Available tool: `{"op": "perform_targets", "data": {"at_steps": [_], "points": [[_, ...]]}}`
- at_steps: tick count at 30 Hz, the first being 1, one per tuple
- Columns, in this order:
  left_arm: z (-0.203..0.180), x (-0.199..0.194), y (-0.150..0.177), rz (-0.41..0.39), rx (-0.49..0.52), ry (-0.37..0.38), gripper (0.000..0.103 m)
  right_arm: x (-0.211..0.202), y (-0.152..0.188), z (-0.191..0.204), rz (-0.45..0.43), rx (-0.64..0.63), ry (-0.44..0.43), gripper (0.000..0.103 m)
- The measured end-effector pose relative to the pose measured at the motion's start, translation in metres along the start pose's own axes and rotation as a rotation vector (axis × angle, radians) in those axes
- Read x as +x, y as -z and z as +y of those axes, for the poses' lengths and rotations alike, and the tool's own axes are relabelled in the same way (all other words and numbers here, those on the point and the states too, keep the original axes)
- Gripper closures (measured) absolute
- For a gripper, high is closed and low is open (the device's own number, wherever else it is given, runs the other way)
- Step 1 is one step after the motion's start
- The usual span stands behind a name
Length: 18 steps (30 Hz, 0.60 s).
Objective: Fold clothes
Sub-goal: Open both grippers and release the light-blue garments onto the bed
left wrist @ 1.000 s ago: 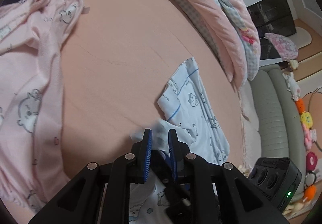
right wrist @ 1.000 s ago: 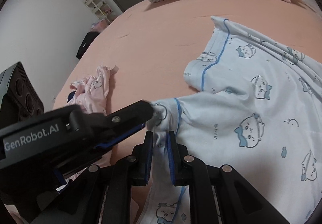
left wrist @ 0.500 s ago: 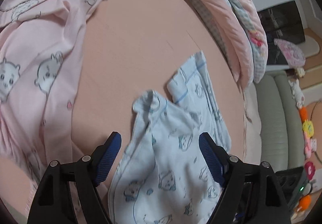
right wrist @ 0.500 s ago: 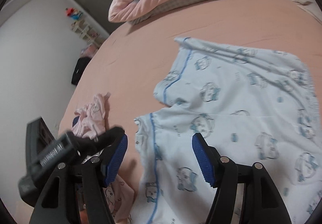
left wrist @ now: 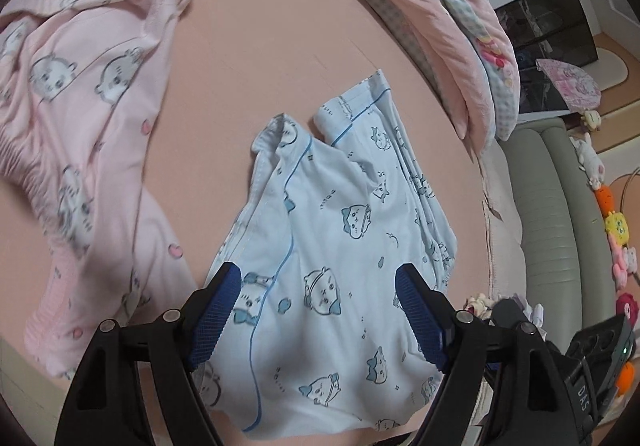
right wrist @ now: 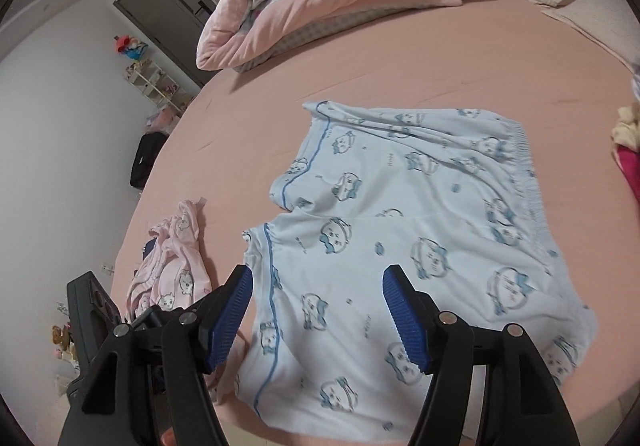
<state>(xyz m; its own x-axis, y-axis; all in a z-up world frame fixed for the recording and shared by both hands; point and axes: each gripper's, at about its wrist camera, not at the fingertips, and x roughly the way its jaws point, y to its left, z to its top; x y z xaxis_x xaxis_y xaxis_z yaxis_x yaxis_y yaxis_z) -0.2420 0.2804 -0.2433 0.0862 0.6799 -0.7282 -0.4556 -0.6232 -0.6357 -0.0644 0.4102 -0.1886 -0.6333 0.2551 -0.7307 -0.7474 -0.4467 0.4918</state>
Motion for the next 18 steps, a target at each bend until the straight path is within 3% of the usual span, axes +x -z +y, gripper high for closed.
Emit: {"op": "perform_targets", "data": {"at_steps": [6, 13, 18], "points": [[0.007, -0.010, 0.016, -0.002, -0.012, -0.013, 0.024, -0.022, 0.012, -0.015, -0.005, 0.017, -0.003, 0.035], [0.012, -0.016, 0.040, 0.038, 0.028, -0.104, 0.024, -0.036, 0.030, -0.042, 0.009, 0.071, 0.007, 0.035], [0.020, -0.022, 0.054, 0.067, 0.041, -0.123, 0.024, -0.042, 0.041, -0.069, 0.019, 0.117, 0.047, 0.035]]}}
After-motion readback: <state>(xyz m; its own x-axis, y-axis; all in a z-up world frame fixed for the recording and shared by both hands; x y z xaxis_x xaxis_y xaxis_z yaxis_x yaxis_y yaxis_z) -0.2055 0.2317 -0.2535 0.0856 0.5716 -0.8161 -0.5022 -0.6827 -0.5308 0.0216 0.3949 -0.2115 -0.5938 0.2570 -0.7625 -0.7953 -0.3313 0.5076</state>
